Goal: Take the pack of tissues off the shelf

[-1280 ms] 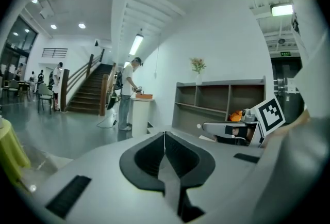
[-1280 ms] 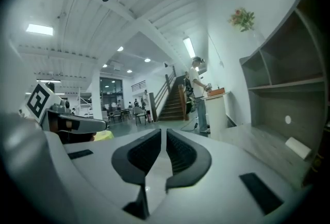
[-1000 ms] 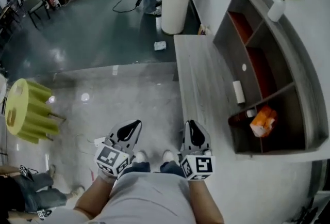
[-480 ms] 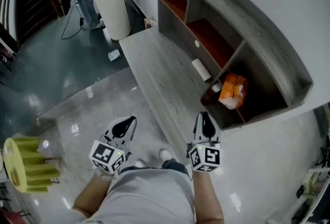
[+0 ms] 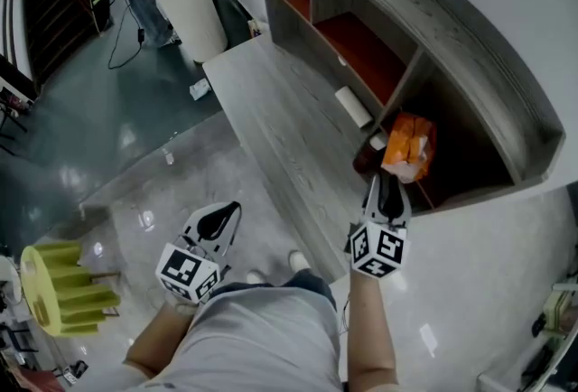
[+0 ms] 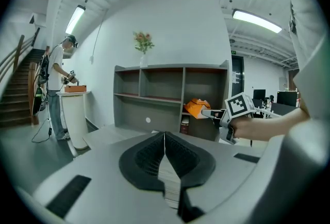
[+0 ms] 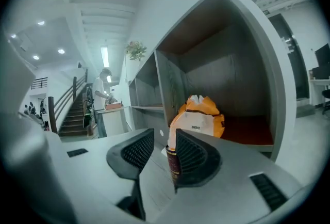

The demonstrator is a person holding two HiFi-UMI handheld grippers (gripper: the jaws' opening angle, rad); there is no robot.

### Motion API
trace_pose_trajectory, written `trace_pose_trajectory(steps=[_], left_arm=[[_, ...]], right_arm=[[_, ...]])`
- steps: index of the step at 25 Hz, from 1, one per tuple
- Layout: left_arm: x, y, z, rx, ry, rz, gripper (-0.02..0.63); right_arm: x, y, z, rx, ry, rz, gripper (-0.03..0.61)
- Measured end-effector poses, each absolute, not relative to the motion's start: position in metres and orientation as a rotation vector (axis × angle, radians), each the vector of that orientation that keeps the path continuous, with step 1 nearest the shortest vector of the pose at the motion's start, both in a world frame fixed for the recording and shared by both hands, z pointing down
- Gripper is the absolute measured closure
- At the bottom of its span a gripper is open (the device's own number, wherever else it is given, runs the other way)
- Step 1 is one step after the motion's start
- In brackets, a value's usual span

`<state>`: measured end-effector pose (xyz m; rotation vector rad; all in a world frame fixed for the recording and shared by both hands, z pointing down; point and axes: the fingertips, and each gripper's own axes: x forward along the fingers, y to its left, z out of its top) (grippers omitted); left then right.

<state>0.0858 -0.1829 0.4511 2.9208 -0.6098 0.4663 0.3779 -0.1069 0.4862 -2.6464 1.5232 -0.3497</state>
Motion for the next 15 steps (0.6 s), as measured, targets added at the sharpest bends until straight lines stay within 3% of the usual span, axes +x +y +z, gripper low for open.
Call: trace_pose_trajectory(steps=[8,15], left_arm=[[0.078,-0.181,0.457,2.887,-0.688,0.528,0.595],[0.060,-0.181,0.460,2.853,-0.763,0.529,0.595]], right_arm=[[0.413,-0.126,0.502,-2.704,1.404,-0.440,0.464],[0.414,-0.125,0.505,-2.755,1.353,-0.450,0.540]])
